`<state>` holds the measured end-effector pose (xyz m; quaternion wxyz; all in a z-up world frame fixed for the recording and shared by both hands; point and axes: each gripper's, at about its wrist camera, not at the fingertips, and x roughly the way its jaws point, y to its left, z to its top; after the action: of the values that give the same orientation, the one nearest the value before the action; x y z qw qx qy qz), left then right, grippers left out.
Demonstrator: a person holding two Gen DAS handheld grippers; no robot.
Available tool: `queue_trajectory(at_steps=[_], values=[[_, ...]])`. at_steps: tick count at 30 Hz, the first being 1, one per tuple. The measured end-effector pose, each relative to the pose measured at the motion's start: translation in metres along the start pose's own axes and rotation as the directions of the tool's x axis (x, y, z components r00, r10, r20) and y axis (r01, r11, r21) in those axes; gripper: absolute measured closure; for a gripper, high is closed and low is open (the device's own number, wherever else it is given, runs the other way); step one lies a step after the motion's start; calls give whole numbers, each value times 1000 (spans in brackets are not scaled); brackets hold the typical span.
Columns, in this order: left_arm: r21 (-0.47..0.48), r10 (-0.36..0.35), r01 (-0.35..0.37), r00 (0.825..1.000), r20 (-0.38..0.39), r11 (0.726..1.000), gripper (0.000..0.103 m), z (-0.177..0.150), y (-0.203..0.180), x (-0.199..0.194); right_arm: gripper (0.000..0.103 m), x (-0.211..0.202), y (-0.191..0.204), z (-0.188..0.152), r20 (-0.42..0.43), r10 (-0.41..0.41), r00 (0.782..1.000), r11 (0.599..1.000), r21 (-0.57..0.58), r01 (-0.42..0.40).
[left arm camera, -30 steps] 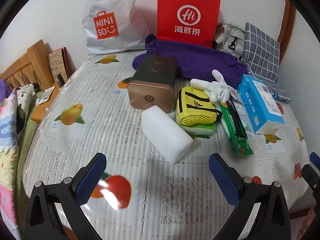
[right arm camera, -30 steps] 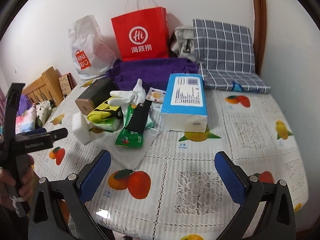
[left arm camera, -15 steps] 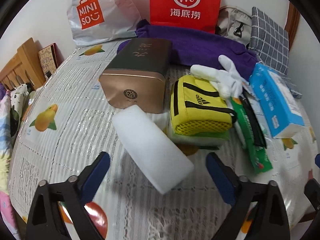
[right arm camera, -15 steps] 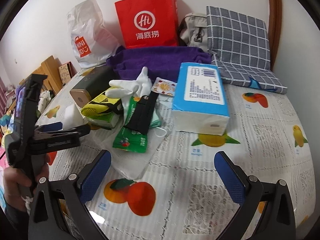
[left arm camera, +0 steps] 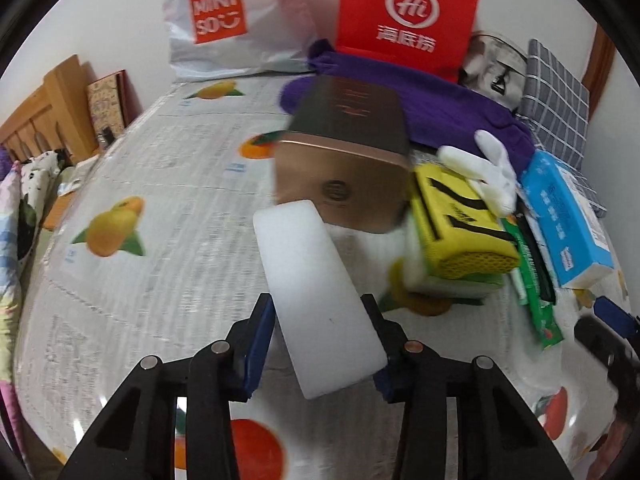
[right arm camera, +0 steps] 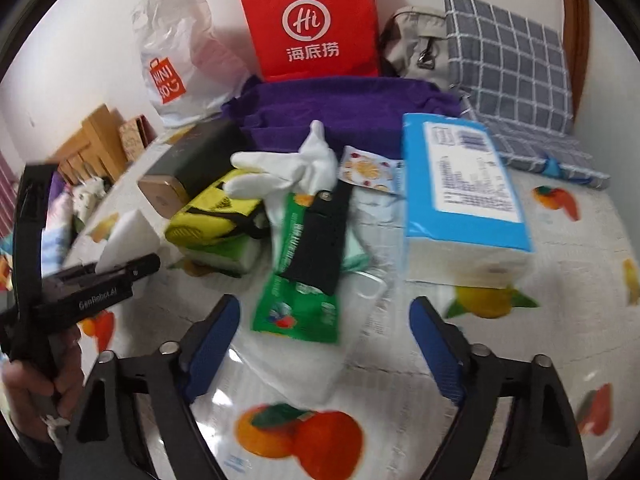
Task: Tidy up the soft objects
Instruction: 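Grasp the black watch strap with the right tool while the left tool lifts the foam block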
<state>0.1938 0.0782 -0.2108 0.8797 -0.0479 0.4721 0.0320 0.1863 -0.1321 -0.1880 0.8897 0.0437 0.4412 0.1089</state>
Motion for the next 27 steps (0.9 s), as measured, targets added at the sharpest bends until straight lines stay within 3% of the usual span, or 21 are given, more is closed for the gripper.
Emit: queue_trajectory(at_steps=[4,6,8,14,17,19,20,21,27], values=[[-31,-5,4,1000,-8,1000,62,0,16,0,43,9,-3,7,8,-6,1000,999,41,6],[-41,-17,16,1000,-11,999,62,0,21,2,64,16,-4,11,5,-6,1000,999,54,6],[-42,-24,24,1000,-14,999,62,-1,22,3,71,21,-4,15,5,-13,1000,999,53,13],[-35,-46,45,999,-16,998,62,-1,23,4,71,39,-3,21,-31,-53,998,998,42,54],[-38,-52,52,998,-16,998,62,-2,23,4,71,47,-4,21,-38,-35,999,998,45,37],[-37,-54,53,998,-19,998,62,-2,23,4,76,48,-4,21,-33,-32,999,999,41,33],[-38,-59,58,998,-24,998,62,-2,23,5,88,47,-5,22,-33,-22,999,999,38,23],[-41,-66,64,997,-28,997,62,-3,24,5,92,46,-5,22,-35,-17,999,999,37,19],[-49,-65,63,997,-30,997,62,-6,25,-2,99,26,-15,23,-20,-14,1000,998,58,15]])
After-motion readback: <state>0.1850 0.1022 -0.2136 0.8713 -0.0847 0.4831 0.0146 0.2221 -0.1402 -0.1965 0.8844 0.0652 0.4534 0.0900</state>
